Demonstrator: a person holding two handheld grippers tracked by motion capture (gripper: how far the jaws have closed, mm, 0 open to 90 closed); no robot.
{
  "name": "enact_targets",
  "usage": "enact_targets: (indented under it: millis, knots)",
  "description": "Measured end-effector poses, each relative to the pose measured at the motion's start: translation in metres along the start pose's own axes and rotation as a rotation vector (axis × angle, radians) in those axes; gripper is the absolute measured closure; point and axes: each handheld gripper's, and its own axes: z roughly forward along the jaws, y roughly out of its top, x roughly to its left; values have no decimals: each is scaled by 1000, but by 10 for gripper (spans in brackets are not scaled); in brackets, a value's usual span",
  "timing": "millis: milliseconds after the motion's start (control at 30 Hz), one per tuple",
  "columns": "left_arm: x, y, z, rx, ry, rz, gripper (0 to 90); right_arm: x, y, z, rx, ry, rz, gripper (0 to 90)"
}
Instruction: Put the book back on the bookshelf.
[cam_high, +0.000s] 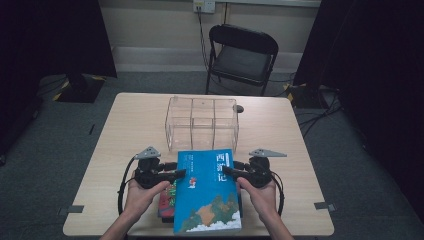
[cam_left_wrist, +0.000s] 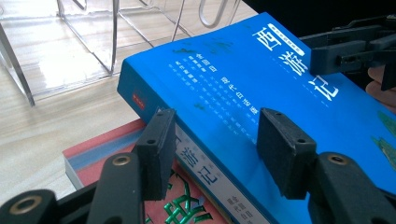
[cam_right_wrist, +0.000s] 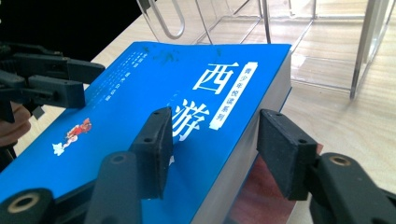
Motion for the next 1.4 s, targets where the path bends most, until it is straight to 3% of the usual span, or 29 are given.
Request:
enact_targets:
  millis: [200, 267, 567, 667, 733, 1233, 1400]
  knots:
    - [1, -3, 0, -21, -5, -7, 478, 2, -2, -2, 1, -11, 47, 508]
    - [1, -4, 0, -27, -12, -16, 478, 2, -3, -5, 3, 0, 84, 544]
    - [1, -10, -3, -21, -47, -45, 462, 5, -6, -14, 16, 3, 132, 617]
    - [1, -10, -4, -17, -53, -49, 462, 12, -8, -18, 14, -30, 148, 623]
    - [1, -11, -4, -19, -54, -49, 463, 14, -8, -20, 8, -26, 171, 630]
    - [2, -11, -4, -23, -57, -52, 463, 23, -14, -34, 1, 6, 199, 652]
    - [4, -13, -3, -26, -70, -84, 445, 19, -14, -32, -11, 22, 224, 636]
